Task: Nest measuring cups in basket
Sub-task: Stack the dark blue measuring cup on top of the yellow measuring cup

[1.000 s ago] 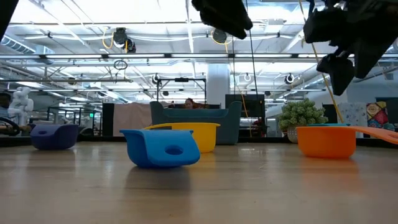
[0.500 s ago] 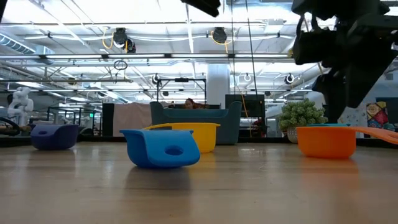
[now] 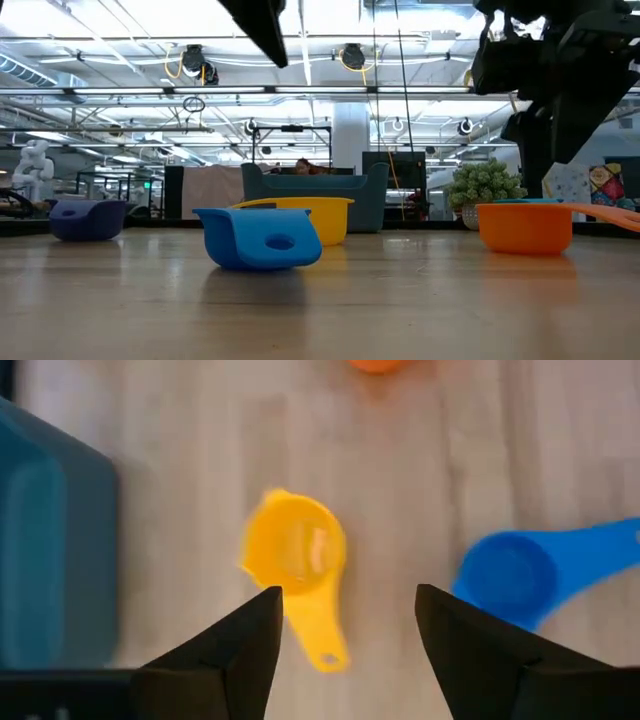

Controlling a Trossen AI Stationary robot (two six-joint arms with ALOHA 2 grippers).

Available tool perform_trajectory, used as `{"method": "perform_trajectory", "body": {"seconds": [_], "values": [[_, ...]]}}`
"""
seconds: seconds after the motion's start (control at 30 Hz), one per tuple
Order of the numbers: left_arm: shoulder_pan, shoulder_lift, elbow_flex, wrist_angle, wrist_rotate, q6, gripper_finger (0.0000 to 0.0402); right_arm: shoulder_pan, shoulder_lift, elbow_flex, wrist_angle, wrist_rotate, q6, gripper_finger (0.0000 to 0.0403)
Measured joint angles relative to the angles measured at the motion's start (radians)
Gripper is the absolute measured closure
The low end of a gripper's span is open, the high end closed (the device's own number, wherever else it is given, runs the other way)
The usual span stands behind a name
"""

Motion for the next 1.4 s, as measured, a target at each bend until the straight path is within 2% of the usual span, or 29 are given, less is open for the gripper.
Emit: {"method": "perform_trajectory", "body": {"seconds": [0.27,0.37,0.47,0.57,0.6,0.73,0.87,1.0,1.1,1.23,1.4], "values": [[-0.067,-0.002,-0.034,0.005,0.01,-0.258,0.0172,0.0,-0.038,0.0,-0.047,0.048,-0.042,0.0115],[-0.091,-0.001,-0.034,-0.048,-0.017,-0.32,0.0172,0.0,-0.054,0.001,-0.051,0.057,-0.051,0.0115],[-0.096,-0.001,-0.033,-0.252,-0.116,-0.395,0.0172,0.0,-0.074,0.001,-0.051,0.057,-0.051,0.0115],[-0.074,-0.001,-0.033,-0.559,-0.225,-0.58,0.0172,0.0,-0.097,0.001,-0.052,0.057,-0.044,0.0115],[-0.062,-0.006,-0.041,-0.572,-0.242,-0.626,0.0172,0.0,-0.105,0.001,-0.052,0.057,-0.04,0.0115],[-0.035,-0.139,-0.161,-0.413,-0.213,-0.655,0.0172,0.0,-0.132,0.001,-0.055,0.056,-0.018,0.0115],[0.004,-0.233,-0.311,-0.497,-0.215,-0.795,0.0172,0.0,-0.156,0.002,-0.071,0.056,-0.006,0.0115],[0.022,-0.34,-0.446,-0.483,-0.196,-0.87,0.0172,0.0,-0.169,0.002,-0.086,0.058,-0.006,0.0115],[0.034,-0.383,-0.522,-0.418,-0.192,-0.914,0.0172,0.0,-0.171,0.002,-0.091,0.076,-0.007,0.0115],[0.063,-0.427,-0.606,-0.426,-0.161,-1.018,0.0172,0.0,-0.171,0.002,-0.088,0.077,-0.007,0.0115],[0.092,-0.431,-0.703,-0.392,-0.113,-1.089,0.0172,0.0,-0.171,0.002,-0.089,0.077,-0.007,0.0115]]}}
